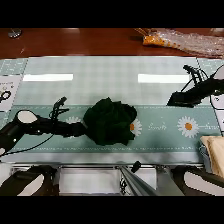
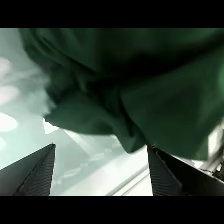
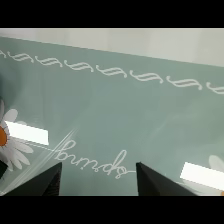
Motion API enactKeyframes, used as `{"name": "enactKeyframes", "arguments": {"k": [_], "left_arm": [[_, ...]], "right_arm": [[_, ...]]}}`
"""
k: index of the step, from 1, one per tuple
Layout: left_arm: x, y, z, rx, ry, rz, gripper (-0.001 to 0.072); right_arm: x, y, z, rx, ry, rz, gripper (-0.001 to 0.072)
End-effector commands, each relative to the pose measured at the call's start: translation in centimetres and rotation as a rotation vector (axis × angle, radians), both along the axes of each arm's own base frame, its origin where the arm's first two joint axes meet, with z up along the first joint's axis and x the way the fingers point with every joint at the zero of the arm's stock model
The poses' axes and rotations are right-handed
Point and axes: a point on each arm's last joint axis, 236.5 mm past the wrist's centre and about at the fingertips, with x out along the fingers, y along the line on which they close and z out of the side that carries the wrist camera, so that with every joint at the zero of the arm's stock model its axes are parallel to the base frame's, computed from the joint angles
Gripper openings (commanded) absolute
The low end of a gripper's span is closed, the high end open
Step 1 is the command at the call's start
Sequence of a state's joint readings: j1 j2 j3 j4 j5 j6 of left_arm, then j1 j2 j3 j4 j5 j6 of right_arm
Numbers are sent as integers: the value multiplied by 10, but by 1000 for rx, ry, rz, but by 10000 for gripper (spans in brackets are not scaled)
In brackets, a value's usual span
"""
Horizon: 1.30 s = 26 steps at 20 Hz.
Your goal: Fold the shirts.
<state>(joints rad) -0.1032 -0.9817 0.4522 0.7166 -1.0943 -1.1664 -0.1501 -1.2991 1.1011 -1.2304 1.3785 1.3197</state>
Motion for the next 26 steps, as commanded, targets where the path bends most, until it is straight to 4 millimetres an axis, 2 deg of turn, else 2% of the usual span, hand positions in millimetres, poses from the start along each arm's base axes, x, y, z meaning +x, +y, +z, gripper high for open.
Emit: {"name": "enactKeyframes", "arguments": {"k": [1,7,10,12,14,15,16,17,21,24,26], "left_arm": [[9,8,-11,11,-13,9,656],[7,2,-31,-13,56,7,656],[15,-13,-28,-98,55,21,653],[15,-19,-35,-112,75,29,637],[11,-25,-44,-110,109,26,387],[8,-29,-47,-116,112,8,290],[4,-31,-49,-119,123,-8,114],[3,-31,-51,-119,132,-12,24],[0,-30,-46,-143,153,-14,22],[7,-21,-42,-163,162,26,22],[8,-15,-37,-190,179,46,22]], "right_arm": [[-2,5,1,23,6,-1,530],[-1,7,2,31,7,-7,530],[0,13,4,54,5,-14,530],[2,18,6,76,-1,-19,530],[2,19,6,80,0,-24,530],[2,19,6,80,1,-26,530],[2,18,6,79,4,-31,530],[2,18,6,78,5,-35,530],[7,20,6,88,-11,-47,531],[18,61,13,296,-38,-42,550],[34,81,12,415,-39,-91,549]]}}
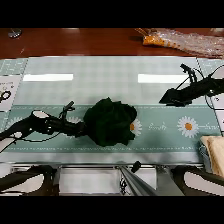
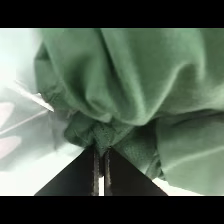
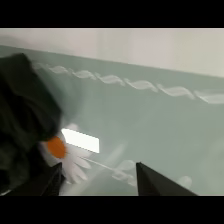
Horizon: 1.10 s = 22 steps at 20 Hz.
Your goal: Fold the shirts.
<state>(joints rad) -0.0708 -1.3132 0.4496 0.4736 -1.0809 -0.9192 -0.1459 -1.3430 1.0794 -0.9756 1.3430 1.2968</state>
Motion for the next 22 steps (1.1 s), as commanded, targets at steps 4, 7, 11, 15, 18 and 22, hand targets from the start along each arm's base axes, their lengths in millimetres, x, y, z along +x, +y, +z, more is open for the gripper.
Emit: {"name": "enactKeyframes", "arguments": {"k": [4,7,11,15,18,22], "left_arm": [[0,9,13,-65,43,28,22],[0,9,13,-65,44,28,22],[-2,8,15,-75,54,22,22],[-2,8,15,-75,54,22,22],[-2,8,15,-75,54,22,22],[-2,8,15,-75,53,22,22]], "right_arm": [[20,35,-32,145,50,-34,547],[4,55,-63,47,58,136,530],[15,88,-81,-36,-42,212,530],[8,113,-88,-35,-44,255,530],[0,131,-89,-31,-49,295,530],[-9,146,-88,-23,-53,337,530]]}}
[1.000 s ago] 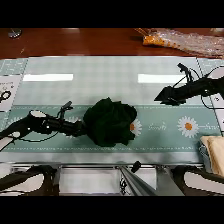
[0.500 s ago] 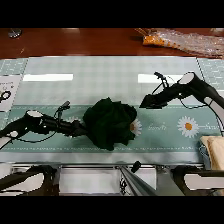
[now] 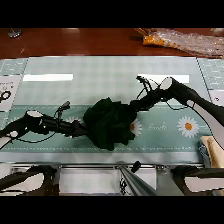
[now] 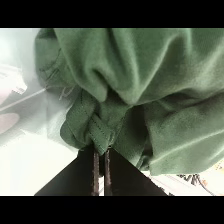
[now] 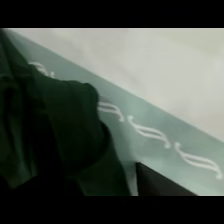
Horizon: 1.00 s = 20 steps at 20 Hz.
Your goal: Fold the shirts.
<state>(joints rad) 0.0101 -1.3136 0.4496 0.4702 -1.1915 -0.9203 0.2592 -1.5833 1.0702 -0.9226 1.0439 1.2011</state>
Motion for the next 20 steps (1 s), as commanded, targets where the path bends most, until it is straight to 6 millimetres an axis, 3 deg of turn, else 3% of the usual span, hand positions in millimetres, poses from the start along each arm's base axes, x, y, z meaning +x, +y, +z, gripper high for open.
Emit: {"name": "enactKeyframes", "arguments": {"k": [1,5,6,8,9,11,13,16,18,20], "left_arm": [[1,0,0,1,-1,3,22],[1,1,0,1,-1,2,22],[1,1,0,1,-1,3,22],[1,1,0,1,-1,3,22],[1,1,0,1,-2,3,22],[6,1,4,-3,-12,6,21],[23,5,22,-18,-65,18,19],[74,31,81,25,-273,103,19],[107,57,145,75,-484,147,19],[132,84,228,129,-731,208,19]], "right_arm": [[-8,8,0,-1,8,36,530],[-1,9,8,50,35,-45,528],[-2,9,7,40,39,-45,478],[-7,12,1,17,42,-22,231],[-6,13,0,10,31,-17,37],[0,12,2,14,10,-34,42],[12,-6,14,-29,-47,-31,41],[52,-58,66,-149,-243,-74,41],[78,-94,128,-190,-420,-134,41],[96,-120,212,-174,-618,-222,41]]}}
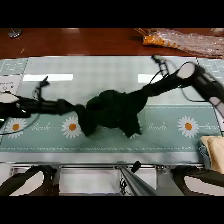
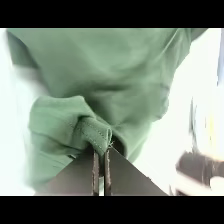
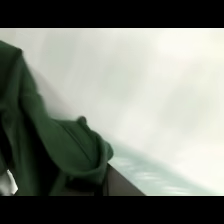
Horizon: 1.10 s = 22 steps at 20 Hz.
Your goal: Fold the shirts.
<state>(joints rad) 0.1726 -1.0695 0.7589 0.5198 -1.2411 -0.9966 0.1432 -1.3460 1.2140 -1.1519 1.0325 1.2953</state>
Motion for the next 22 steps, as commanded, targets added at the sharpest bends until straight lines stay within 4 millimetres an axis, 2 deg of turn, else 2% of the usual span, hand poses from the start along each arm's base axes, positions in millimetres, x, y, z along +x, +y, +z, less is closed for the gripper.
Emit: {"name": "enactKeyframes", "arguments": {"k": [1,3,5,6,8,9,11,13,15,18,20,22], "left_arm": [[32,44,141,100,-384,118,20],[31,55,229,158,-603,162,19],[15,54,316,220,-832,169,20],[4,50,352,244,-928,171,20],[-23,43,416,283,-1112,188,20],[-37,40,442,309,-1193,200,20],[-61,39,477,357,-1286,241,21],[-74,47,490,394,-1276,312,20],[-85,53,482,426,-1205,356,21],[-96,64,438,516,-1014,349,20],[-103,75,397,588,-845,316,20],[-106,82,348,602,-637,268,20]], "right_arm": [[24,-55,132,-39,-337,-114,41],[17,-66,229,-26,-561,-147,41],[-2,-71,314,-23,-768,-165,41],[-16,-72,354,-15,-860,-170,40],[-46,-75,415,-9,-1003,-176,40],[-61,-75,438,-5,-1056,-177,40],[-88,-75,472,5,-1133,-177,40],[-108,-78,483,3,-1143,-185,40],[-121,-89,466,-35,-1058,-226,40],[-143,-116,415,-160,-842,-281,41],[-159,-129,378,-234,-676,-292,40],[-177,-132,336,-277,-471,-266,41]]}}
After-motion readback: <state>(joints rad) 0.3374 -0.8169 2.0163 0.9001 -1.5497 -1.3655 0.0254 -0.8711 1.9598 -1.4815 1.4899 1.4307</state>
